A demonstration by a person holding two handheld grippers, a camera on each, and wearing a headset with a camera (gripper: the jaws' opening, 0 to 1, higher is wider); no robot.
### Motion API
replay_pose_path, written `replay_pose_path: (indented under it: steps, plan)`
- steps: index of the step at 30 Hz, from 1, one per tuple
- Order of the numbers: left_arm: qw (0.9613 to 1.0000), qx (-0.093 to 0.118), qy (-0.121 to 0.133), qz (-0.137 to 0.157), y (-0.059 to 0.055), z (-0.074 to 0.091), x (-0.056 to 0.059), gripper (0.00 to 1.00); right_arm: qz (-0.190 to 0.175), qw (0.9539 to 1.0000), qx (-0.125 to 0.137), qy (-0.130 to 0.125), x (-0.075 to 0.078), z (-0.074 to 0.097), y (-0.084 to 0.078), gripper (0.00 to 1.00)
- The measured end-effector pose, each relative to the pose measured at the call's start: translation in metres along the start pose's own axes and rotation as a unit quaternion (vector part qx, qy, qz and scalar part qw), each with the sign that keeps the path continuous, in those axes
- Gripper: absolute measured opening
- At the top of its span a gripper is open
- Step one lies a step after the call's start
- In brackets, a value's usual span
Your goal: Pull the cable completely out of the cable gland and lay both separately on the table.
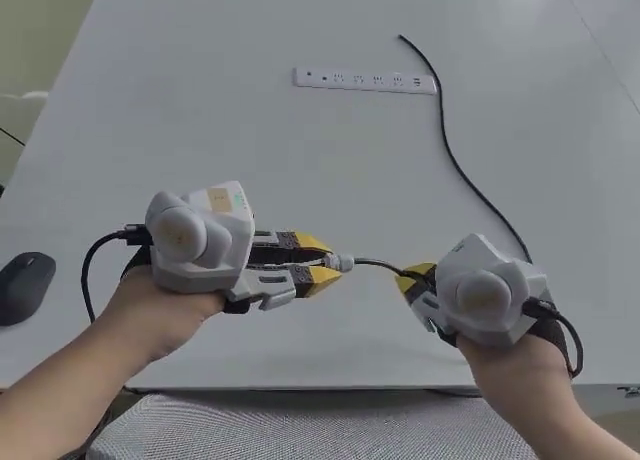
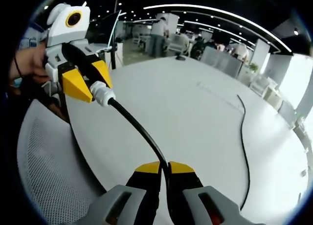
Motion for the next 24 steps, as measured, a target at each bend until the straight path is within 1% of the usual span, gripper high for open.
replay_pose_path:
  steps: [3, 5, 11, 15, 17, 24]
  plan:
    - [1.0000, -0.003, 0.000, 0.000, -0.001, 0.000, 0.001, 0.15, -0.024, 0.9996, -0.017, 0.001, 0.003, -0.004, -0.010, 0.00]
    - [1.0000, -0.003, -0.001, -0.002, -0.001, 0.000, 0.001, 0.15, -0.026, 0.9995, -0.016, -0.001, 0.006, -0.006, -0.013, 0.00]
    - [0.9999, -0.006, -0.004, -0.007, -0.001, -0.003, 0.004, 0.15, -0.063, 0.9976, -0.029, 0.000, 0.006, -0.007, -0.019, 0.00]
    - [1.0000, -0.006, -0.004, -0.005, 0.000, -0.004, 0.004, 0.15, -0.064, 0.9974, -0.032, 0.001, 0.006, -0.007, -0.019, 0.00]
    - [1.0000, -0.007, -0.003, -0.005, 0.000, -0.003, 0.003, 0.15, -0.056, 0.9980, -0.029, 0.000, 0.007, -0.006, -0.018, 0.00]
    - [1.0000, -0.005, 0.000, -0.001, 0.000, -0.001, 0.000, 0.15, -0.053, 0.9984, -0.023, 0.003, 0.007, 0.001, -0.015, 0.01]
Point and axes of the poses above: the centre of the closed fingertips' face, and the gripper's own axes: z roughly backward along the fingers, x roughly to its right, y roughly out of its top, the point moved 4 cm from there along z, roughly backward along the fingers, and after that the axes turned 7 degrees about -z, right-handed, at the moved point
